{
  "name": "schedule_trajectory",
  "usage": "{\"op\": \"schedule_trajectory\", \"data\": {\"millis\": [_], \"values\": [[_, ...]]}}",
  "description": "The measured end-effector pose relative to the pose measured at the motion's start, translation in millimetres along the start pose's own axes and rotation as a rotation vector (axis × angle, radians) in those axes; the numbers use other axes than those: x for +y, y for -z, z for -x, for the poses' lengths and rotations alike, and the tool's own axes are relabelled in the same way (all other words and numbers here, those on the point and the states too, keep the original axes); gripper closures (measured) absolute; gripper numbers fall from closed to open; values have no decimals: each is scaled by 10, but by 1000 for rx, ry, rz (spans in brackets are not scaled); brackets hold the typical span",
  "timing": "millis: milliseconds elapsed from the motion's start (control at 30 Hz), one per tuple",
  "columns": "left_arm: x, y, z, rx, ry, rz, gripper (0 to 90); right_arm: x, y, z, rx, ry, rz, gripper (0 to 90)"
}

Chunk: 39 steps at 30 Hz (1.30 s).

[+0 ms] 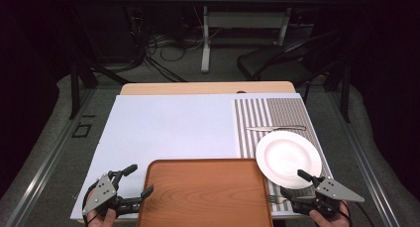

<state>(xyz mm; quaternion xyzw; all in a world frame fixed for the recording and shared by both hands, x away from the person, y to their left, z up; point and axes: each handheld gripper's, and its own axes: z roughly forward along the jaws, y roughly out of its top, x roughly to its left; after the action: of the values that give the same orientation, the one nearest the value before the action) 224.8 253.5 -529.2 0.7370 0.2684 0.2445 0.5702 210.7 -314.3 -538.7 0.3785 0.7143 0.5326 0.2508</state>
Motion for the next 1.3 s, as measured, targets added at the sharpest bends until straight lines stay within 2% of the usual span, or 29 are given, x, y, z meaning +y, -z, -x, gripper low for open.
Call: {"op": "schedule_trajectory", "data": {"millis": [100, 400, 533, 900, 1100, 1133, 1167, 1233, 1267, 1300], "values": [[3, -3, -3, 3, 5, 1, 159, -5, 10, 15, -9, -3, 12, 148], [-4, 22, -2, 7, 9, -1, 159, 6, 29, 63, -31, -14, 2, 148], [-4, 31, -2, 11, 11, -1, 159, 7, 10, 55, -29, 3, -4, 149], [-18, 68, 9, 17, 14, -10, 159, 20, -24, 61, -18, 12, -13, 148], [-21, 88, 12, 26, 29, -21, 159, 61, 7, 138, -57, 39, -29, 148], [-23, 95, 16, 29, 38, -29, 159, 80, 31, 189, -87, 42, -38, 147], [-23, 95, 16, 29, 38, -29, 159, 80, 31, 189, -87, 42, -38, 147], [-24, 111, 24, 29, 47, -30, 159, 111, 64, 301, -116, 34, -47, 147], [-24, 119, 27, 30, 48, -32, 159, 111, 64, 301, -116, 34, -47, 147], [-24, 135, 35, 33, 49, -33, 159, 120, 76, 384, -128, 15, -49, 146]]}}
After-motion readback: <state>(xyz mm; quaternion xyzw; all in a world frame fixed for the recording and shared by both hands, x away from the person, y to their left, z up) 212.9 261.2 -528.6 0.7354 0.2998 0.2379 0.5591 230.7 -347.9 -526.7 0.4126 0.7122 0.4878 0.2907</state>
